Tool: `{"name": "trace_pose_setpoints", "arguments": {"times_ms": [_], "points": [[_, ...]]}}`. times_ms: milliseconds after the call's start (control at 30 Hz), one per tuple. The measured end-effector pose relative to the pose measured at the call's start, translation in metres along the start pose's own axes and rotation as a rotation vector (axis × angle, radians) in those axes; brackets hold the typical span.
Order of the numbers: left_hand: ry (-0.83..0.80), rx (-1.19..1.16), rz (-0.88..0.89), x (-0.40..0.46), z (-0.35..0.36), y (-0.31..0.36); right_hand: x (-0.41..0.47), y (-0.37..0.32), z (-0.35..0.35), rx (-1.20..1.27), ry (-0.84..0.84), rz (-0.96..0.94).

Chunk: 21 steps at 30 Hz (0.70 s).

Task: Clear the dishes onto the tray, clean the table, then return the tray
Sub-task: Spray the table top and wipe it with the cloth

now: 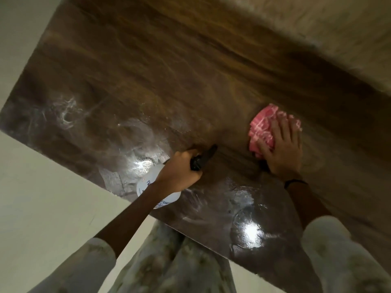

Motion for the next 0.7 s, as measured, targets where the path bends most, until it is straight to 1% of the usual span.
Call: {"name": "trace_pose_setpoints", "arguments": {"times_ms": [100, 267, 367, 467, 567, 700], "points": [[-0.013, 0.054, -0.003, -0.002, 0.015, 0.0, 0.01, 0.013, -0.008, 0.038, 0.062, 0.104], [-0.038, 0.125, -0.039, -0.009, 0.042, 0.001, 0.011, 0.014, -0.006, 0.013, 0.04, 0.066], [-0.07, 0.13, -0.02, -0.015, 0.054, 0.002, 0.012, 0.011, -0.008, 0.027, 0.046, 0.071], [-0.035, 0.132, -0.024, -0.022, 0.054, 0.0, 0.014, 0.002, -0.005, 0.057, 0.025, 0.103], [0.021, 0.104, 0.013, -0.026, 0.05, -0.006, 0.021, -0.036, 0.001, 0.027, 0.006, 0.036], [0.054, 0.064, 0.069, -0.037, 0.046, -0.01, 0.016, -0.119, 0.023, -0.029, -0.03, -0.17]]}}
Point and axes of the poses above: each hand's wrist, its own x-axis towards the middle knuckle, its own z-axis out of the palm, y = z × x, the point moved 9 cm from there along x, towards the middle knuckle, and after that the axes turned 15 degrees about -y, right-handed, at the moved point
